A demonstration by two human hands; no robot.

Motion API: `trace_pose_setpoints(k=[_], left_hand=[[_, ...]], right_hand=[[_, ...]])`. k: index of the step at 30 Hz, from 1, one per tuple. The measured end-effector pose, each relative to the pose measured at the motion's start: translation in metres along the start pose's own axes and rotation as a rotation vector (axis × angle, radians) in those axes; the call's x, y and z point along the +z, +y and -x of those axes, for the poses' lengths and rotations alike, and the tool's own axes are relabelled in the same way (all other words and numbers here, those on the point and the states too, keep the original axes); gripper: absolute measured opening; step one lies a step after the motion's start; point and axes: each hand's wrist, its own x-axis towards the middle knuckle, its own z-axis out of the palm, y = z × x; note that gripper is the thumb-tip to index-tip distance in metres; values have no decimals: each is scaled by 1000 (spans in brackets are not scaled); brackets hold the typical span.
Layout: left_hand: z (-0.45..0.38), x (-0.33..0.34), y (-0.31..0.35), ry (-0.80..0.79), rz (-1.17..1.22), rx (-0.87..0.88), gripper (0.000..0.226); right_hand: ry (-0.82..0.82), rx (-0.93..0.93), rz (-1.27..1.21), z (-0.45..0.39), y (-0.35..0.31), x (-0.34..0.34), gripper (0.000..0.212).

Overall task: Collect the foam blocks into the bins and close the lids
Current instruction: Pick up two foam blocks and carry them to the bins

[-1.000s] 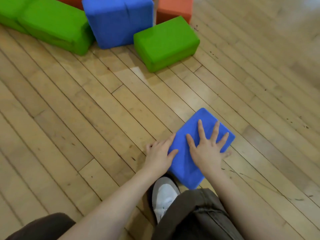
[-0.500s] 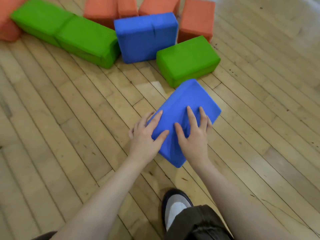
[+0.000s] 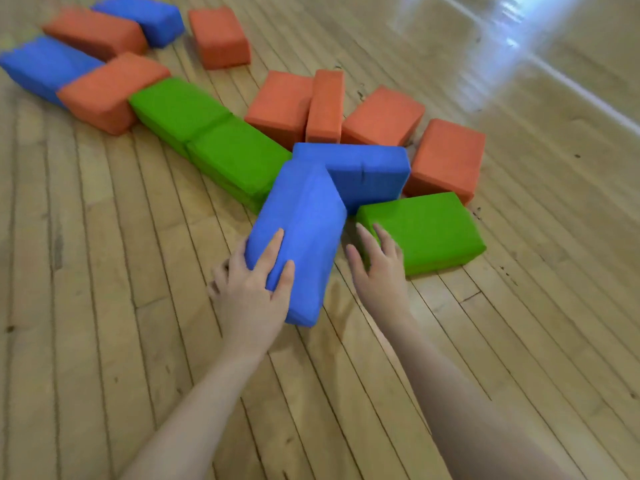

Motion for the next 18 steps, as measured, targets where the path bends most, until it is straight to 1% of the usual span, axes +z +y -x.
trace_pose_setpoints(k=[2,4,7,10,14,18], left_hand=[[-5,16,-1,39,-122,-17,47],[-8,31,-3,19,-204,11,47],[-4,49,-2,-18,-378,97,47],[-4,54,0,-1,-437,90,48],[-10,56,0,-20,-430,102,49],[-9,49,-7,-18,-365,115,46]], right_hand=[[-5,119,200,-15,24,0,50],[-96,246,382,-25,47,3,58],[-190,310,519,-31,71,11,71],[-199,302,497,-32,79,22,73],[-151,258,428,-25,74,28,63],[-83,63,329,1,53,22,53]])
